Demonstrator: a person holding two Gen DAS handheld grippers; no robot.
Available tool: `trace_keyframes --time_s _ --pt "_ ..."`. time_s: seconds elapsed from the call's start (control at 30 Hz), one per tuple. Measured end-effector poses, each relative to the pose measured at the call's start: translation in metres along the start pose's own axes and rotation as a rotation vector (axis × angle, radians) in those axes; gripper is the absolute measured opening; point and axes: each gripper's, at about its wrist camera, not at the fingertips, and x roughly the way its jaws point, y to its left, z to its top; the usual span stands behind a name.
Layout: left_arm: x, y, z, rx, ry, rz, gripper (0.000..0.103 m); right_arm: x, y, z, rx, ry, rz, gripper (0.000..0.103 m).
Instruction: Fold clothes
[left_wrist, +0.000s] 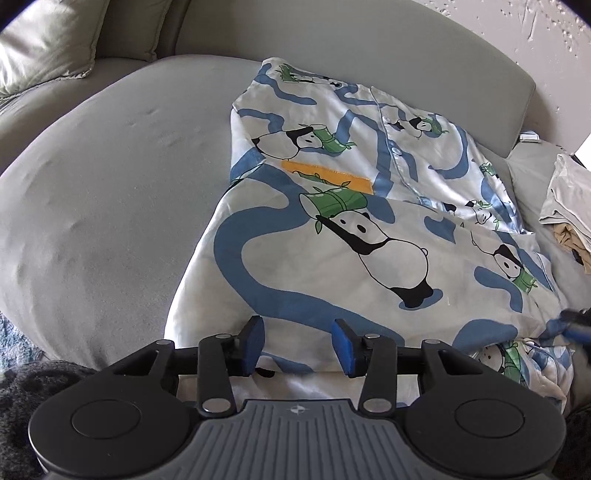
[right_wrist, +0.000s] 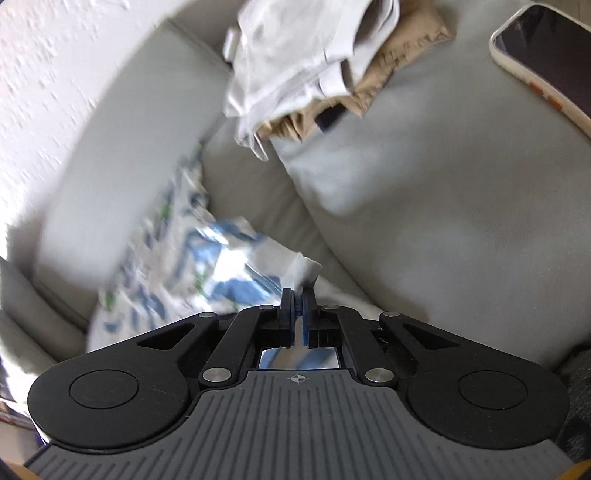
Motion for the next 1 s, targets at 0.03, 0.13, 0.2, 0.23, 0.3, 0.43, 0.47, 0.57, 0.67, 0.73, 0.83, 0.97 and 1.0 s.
trace_keyframes --time_s 0.03,0.13,0.2,0.23,0.3,0.43,0.47,0.57,0.67,0.73,0.83,0.97,1.0 --pt "-0.005 0.0 0.001 0.003 -0.02 0.009 0.043 0.004 -0.004 0.0 0.027 0.053 -0.005 0.037" --pt "-0.018 -0.001 0.004 0.013 -0.08 0.038 0.042 -0.007 -0.009 -0.003 0.049 0.109 -0.012 0.045" --pt "-0.028 -0.001 0.006 0.02 -0.121 0.056 0.043 -0.025 -0.006 -0.008 0.016 0.087 -0.01 0.051" --pt "-0.032 -0.001 0.008 0.023 -0.141 0.066 0.043 -0.035 -0.003 -0.011 -0.018 0.069 -0.006 0.051" --pt "-0.041 -0.001 0.01 0.029 -0.181 0.084 0.043 -0.05 0.006 -0.015 -0.095 0.03 0.007 0.051" --pt "-0.007 0.006 0.017 0.034 -0.078 0.196 0.042 -0.04 0.03 -0.019 -0.255 -0.013 0.014 0.047" --pt "0.003 0.009 0.018 0.032 -0.043 0.221 0.043 -0.03 0.034 -0.021 -0.287 -0.006 0.003 0.045" --pt "0.011 0.013 0.019 0.038 -0.011 0.247 0.046 -0.003 0.046 -0.026 -0.383 0.015 -0.031 0.04" --pt "0.007 0.012 0.021 0.05 -0.005 0.238 0.045 0.014 0.042 -0.033 -0.428 0.05 -0.139 0.031" --pt "-0.01 0.011 0.022 0.028 -0.016 0.165 0.04 0.001 0.045 -0.031 -0.445 0.04 -0.129 0.031" --pt "-0.04 0.008 0.024 0.004 -0.043 0.04 0.042 -0.047 0.067 -0.023 -0.472 -0.002 -0.058 0.037" --pt "-0.098 -0.007 0.042 -0.012 -0.148 -0.123 0.054 -0.112 0.095 -0.011 -0.508 -0.059 0.036 0.05" --pt "-0.113 -0.011 0.048 -0.017 -0.177 -0.16 0.056 -0.129 0.103 -0.009 -0.516 -0.073 0.059 0.056"
